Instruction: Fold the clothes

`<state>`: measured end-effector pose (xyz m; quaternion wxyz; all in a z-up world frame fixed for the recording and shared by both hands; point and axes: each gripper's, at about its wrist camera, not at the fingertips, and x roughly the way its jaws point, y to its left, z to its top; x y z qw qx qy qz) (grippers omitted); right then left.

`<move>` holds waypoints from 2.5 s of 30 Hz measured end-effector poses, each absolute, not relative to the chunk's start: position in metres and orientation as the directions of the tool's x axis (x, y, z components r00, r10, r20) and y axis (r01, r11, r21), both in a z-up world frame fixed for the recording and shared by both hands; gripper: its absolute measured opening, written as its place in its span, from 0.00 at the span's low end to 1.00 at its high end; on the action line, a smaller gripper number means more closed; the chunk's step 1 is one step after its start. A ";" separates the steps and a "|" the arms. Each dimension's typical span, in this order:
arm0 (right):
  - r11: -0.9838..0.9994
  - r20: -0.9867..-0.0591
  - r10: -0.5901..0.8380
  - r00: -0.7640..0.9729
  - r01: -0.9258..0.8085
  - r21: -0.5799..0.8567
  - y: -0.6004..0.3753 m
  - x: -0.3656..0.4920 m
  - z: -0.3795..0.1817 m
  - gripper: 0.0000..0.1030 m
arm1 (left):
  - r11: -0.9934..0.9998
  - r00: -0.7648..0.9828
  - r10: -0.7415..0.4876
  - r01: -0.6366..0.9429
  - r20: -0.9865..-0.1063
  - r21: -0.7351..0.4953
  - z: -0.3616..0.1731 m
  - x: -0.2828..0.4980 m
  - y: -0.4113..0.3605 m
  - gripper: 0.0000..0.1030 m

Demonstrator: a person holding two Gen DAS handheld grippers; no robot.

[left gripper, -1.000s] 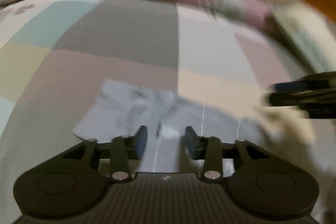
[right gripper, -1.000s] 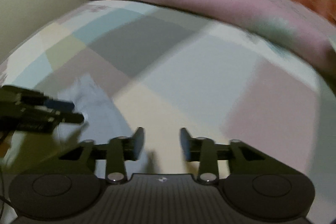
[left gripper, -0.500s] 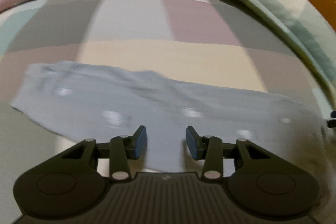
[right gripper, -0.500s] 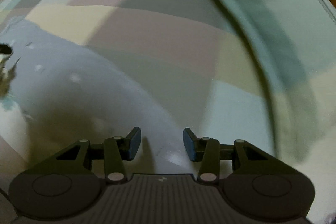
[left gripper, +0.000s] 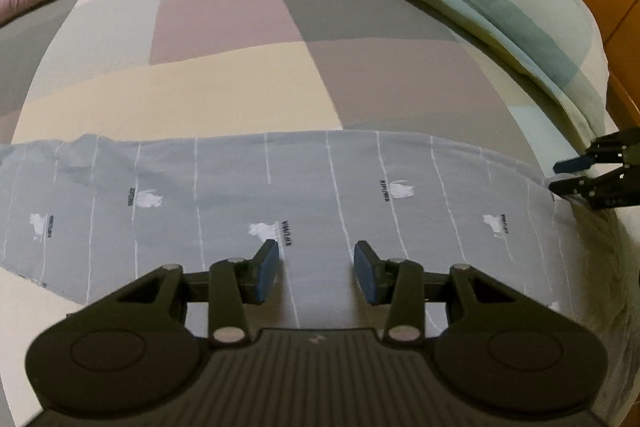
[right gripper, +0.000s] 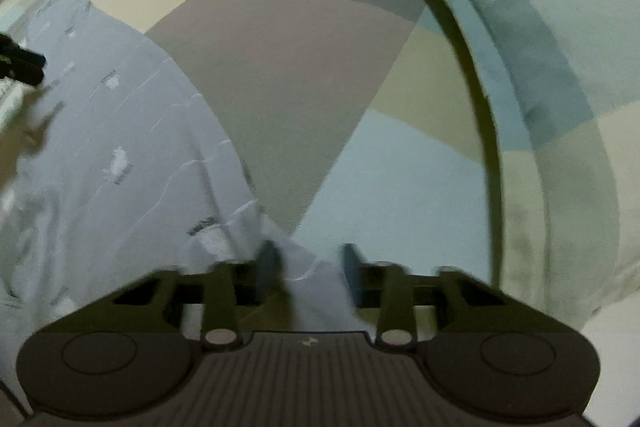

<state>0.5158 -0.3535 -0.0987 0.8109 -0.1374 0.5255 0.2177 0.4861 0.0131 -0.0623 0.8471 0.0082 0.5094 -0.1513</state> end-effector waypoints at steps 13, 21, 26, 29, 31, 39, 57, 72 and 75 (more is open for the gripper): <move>0.991 -0.860 0.089 0.502 -0.134 0.025 -0.349 0.478 -0.059 0.43 | 0.914 0.465 -0.208 0.406 -0.861 -0.001 -0.064 0.491 -0.003 0.40; 0.997 -0.873 0.025 0.486 0.053 0.058 -0.349 0.455 -0.104 0.52 | 0.866 0.439 -0.226 0.499 -0.870 0.026 -0.098 0.513 -0.002 0.46; 0.993 -0.876 0.004 0.483 0.103 0.061 -0.351 0.472 -0.094 0.53 | 0.889 0.457 -0.230 0.459 -0.859 0.006 -0.088 0.530 0.001 0.42; 0.996 -0.872 0.087 0.481 -0.024 0.085 -0.312 0.449 -0.080 0.56 | 0.863 0.438 -0.289 0.504 -0.851 -0.034 -0.076 0.508 -0.005 0.47; 0.987 -0.869 0.149 0.472 -0.119 0.105 -0.282 0.433 -0.074 0.56 | 0.829 0.420 -0.329 0.558 -0.846 -0.046 -0.076 0.488 -0.011 0.47; 0.926 -0.863 0.140 0.485 -0.373 -0.059 -0.159 0.411 -0.097 0.56 | 0.797 0.382 -0.266 0.603 -0.885 0.021 -0.097 0.454 -0.002 0.53; 0.938 -0.893 0.276 0.355 -0.304 0.169 -0.190 0.343 -0.075 0.59 | 0.813 0.373 -0.338 0.579 -0.864 -0.068 -0.083 0.447 -0.029 0.51; 0.894 -0.875 0.401 0.270 -0.322 0.310 -0.180 0.325 -0.082 0.80 | 0.858 0.398 -0.317 0.507 -0.861 -0.082 -0.067 0.439 -0.007 0.51; 0.846 -0.840 0.506 0.194 -0.299 0.441 -0.164 0.331 -0.097 0.80 | 0.853 0.401 -0.337 0.513 -0.852 -0.096 -0.074 0.450 -0.018 0.52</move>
